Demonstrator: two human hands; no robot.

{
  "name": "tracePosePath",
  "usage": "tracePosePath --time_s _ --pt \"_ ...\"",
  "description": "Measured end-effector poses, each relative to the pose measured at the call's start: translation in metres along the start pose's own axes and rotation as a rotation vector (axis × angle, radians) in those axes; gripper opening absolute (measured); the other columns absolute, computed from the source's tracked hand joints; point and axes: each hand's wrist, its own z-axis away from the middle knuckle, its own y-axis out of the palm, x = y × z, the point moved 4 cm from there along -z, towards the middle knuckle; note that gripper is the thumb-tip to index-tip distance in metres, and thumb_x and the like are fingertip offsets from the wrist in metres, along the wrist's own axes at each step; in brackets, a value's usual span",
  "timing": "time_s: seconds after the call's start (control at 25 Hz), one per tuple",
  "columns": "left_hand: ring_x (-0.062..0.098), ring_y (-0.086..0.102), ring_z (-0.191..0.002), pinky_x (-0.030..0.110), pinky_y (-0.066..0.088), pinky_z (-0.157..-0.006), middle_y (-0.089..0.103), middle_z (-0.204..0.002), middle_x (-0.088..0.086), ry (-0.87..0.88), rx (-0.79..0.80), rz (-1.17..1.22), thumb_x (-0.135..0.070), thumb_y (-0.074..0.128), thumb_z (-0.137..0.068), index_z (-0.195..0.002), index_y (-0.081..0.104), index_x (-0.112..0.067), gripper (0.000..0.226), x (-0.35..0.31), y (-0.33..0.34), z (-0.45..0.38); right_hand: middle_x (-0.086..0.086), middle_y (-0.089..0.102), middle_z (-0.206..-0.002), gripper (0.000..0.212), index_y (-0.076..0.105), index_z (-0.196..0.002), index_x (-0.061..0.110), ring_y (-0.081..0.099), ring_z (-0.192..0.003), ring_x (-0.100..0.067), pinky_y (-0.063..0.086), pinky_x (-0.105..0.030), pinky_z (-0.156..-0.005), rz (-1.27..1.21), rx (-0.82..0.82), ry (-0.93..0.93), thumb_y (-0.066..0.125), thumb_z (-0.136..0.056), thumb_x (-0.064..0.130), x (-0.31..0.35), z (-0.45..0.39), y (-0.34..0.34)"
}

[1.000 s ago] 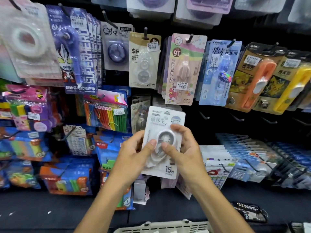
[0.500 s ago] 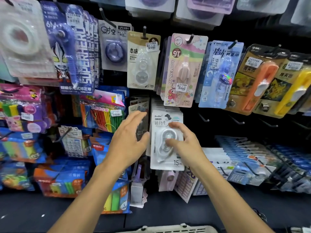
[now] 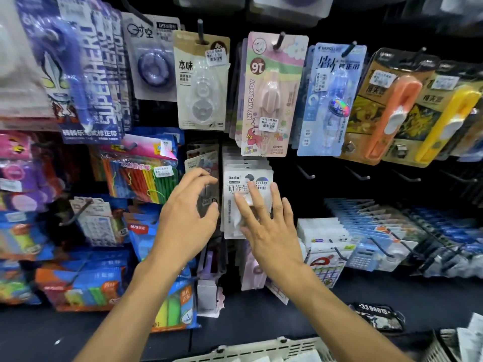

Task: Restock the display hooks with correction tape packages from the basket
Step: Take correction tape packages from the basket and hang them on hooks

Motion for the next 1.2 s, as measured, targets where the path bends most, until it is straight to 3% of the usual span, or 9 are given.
tracePosePath --time_s 0.12,0.24,0.48,0.64,0.76,0.88,1.04,1.12,1.2 --pt "-0.009 0.032 -0.132 0.027 0.034 -0.109 0.034 -0.156 -0.02 -0.065 0.038 0.015 -0.016 0.068 -0.093 -0.138 0.056 -0.028 0.048 0.002 -0.001 0.015 -0.005 0.005 -0.169 0.075 0.015 -0.161 0.029 0.009 -0.153 -0.044 0.025 -0.055 -0.119 -0.113 -0.125 -0.017 0.057 -0.099 0.038 0.009 0.014 -0.018" --pt "0.014 0.032 -0.147 0.037 0.032 -0.118 0.032 -0.163 -0.005 -0.172 0.169 -0.114 -0.022 0.068 -0.093 -0.151 0.041 -0.026 0.065 0.012 0.011 0.052 -0.005 0.011 -0.169 0.069 0.018 -0.16 0.029 0.014 -0.155 -0.034 0.018 -0.049 -0.121 -0.301 -0.12 -0.023 0.052 -0.099 0.031 0.013 0.066 -0.002" --pt "0.027 0.06 -0.121 0.036 0.048 -0.101 0.064 -0.134 0.005 -0.264 1.089 -0.359 -0.03 0.068 -0.093 -0.137 0.057 -0.022 0.046 0.055 0.092 0.206 -0.006 0.056 -0.144 0.045 0.052 -0.142 0.02 0.051 -0.13 -0.027 0.042 -0.033 -0.102 -0.543 0.926 0.214 0.057 -0.097 0.029 0.015 0.261 0.13" --pt "0.026 0.054 -0.127 0.035 0.047 -0.101 0.055 -0.144 0.005 -0.313 1.512 -0.551 -0.03 0.061 -0.097 -0.146 0.048 -0.025 0.05 0.099 0.104 0.308 -0.007 0.04 -0.155 0.081 0.04 -0.15 0.023 0.034 -0.143 -0.03 0.03 -0.047 -0.116 -0.239 1.155 -0.121 0.074 -0.079 0.039 0.02 0.323 0.16" --pt "0.026 0.052 -0.13 0.034 0.045 -0.101 0.052 -0.146 0.006 -0.247 1.509 -0.555 -0.029 0.06 -0.098 -0.148 0.046 -0.026 0.053 0.102 0.114 0.334 -0.017 0.028 -0.16 0.09 0.023 -0.156 0.022 0.024 -0.149 -0.037 0.016 -0.062 -0.119 -0.052 1.204 -0.34 0.072 -0.081 0.025 0.037 0.343 0.163" --pt "0.023 0.052 -0.128 0.034 0.045 -0.102 0.056 -0.143 0.001 -0.225 1.367 -0.348 -0.043 0.067 -0.092 -0.146 0.047 -0.027 0.06 0.081 0.135 0.335 -0.009 0.065 -0.124 0.054 0.054 -0.138 0.024 0.06 -0.118 -0.03 0.041 -0.039 -0.102 -0.253 1.079 -0.3 0.062 -0.085 0.017 0.039 0.315 0.152" --pt "0.019 0.066 -0.104 0.033 0.054 -0.086 0.071 -0.117 -0.004 -0.401 1.224 -0.019 -0.051 0.082 -0.078 -0.123 0.06 -0.03 0.054 0.051 0.163 0.334 -0.001 0.075 -0.093 0.018 0.077 -0.1 0.023 0.066 -0.092 -0.022 0.044 -0.029 -0.073 -0.697 0.868 -0.12 0.065 -0.09 0.015 0.029 0.272 0.12" --pt "0.015 0.066 -0.081 0.027 0.049 -0.065 0.071 -0.09 -0.007 -0.482 1.137 -0.018 -0.057 0.079 -0.079 -0.091 0.064 -0.031 0.032 0.057 0.167 0.328 0.001 0.076 -0.105 0.02 0.076 -0.107 0.02 0.066 -0.099 -0.018 0.051 -0.035 -0.088 -0.922 0.776 0.103 0.068 -0.091 0.014 0.005 0.269 0.118" --pt "0.015 0.066 -0.077 0.027 0.046 -0.06 0.069 -0.082 -0.009 -0.595 1.079 -0.013 -0.05 0.082 -0.079 -0.081 0.063 -0.028 0.028 0.071 0.164 0.323 -0.002 0.057 -0.144 0.055 0.055 -0.14 0.023 0.051 -0.132 -0.023 0.041 -0.043 -0.111 -0.728 0.873 0.168 0.065 -0.089 0.008 -0.026 0.28 0.127"
